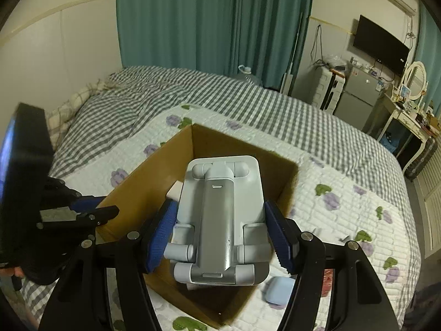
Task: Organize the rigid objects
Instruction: 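Carry the phone stand into the box with the right gripper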
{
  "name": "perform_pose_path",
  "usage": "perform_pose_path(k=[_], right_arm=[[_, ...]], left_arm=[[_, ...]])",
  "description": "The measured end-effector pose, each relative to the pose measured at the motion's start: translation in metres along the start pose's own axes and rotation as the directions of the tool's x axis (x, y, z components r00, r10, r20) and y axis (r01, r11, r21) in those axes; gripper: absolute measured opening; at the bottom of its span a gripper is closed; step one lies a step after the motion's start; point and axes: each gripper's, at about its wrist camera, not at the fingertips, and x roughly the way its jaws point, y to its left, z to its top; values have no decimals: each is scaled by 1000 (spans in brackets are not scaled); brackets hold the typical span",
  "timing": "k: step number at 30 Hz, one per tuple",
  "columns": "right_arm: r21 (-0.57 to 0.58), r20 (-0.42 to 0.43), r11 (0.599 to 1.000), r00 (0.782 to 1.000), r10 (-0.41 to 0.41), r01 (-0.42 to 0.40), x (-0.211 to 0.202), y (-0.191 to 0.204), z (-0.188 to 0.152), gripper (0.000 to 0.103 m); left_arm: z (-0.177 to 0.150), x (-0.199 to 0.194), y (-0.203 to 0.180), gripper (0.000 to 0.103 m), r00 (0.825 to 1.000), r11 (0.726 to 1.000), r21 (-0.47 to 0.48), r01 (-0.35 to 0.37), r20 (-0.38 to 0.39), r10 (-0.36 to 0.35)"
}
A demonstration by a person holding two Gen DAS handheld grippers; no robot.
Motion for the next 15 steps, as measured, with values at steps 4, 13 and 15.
perform_pose_path(k=[4, 13, 15], right_arm=[[5, -29, 1000, 1000, 1, -1, 16, 3, -4, 65], [25, -68, 1000, 998, 6, -5, 39, 2, -15, 65], [30, -65, 1000, 998, 12, -10, 40, 3, -17, 65]], left_arm=[[0, 0, 0, 11, 1000, 1000, -1, 0, 0, 0], [0, 0, 0, 11, 1000, 1000, 0, 0, 0, 0], [0, 0, 0, 11, 1000, 1000, 0, 0, 0, 0]])
